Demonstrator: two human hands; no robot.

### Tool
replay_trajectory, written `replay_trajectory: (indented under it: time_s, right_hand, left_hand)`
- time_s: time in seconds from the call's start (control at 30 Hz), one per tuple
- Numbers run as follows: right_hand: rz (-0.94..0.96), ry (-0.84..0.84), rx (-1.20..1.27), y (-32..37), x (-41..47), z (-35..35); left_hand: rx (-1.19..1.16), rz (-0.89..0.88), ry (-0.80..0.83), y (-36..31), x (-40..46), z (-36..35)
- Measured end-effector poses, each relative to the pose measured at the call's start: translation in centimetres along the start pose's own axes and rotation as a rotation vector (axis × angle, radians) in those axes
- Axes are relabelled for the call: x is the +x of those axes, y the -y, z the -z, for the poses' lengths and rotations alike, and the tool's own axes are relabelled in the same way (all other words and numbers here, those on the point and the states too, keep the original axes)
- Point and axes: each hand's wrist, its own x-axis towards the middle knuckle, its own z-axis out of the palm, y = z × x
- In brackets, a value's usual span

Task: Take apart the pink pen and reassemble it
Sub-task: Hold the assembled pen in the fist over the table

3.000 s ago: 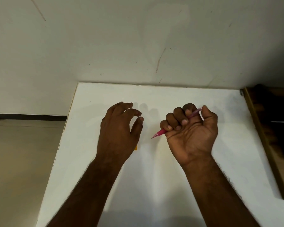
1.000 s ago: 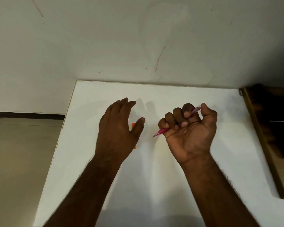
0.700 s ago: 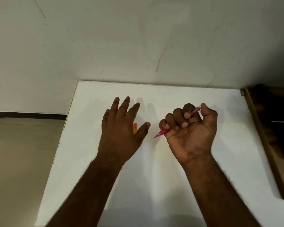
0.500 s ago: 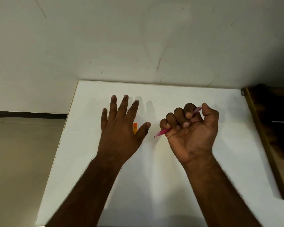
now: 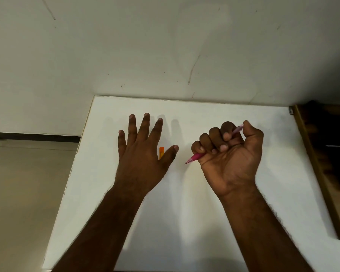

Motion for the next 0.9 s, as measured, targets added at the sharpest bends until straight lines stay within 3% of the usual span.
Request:
replay_trajectory:
  time_s: [0.9]
  right_hand:
    - [0.035,0.012,0.025,0.03,-0.14,-0.20]
  left_hand:
    - [-0.052,0.018,0.026,-0.18,-0.05,0.44]
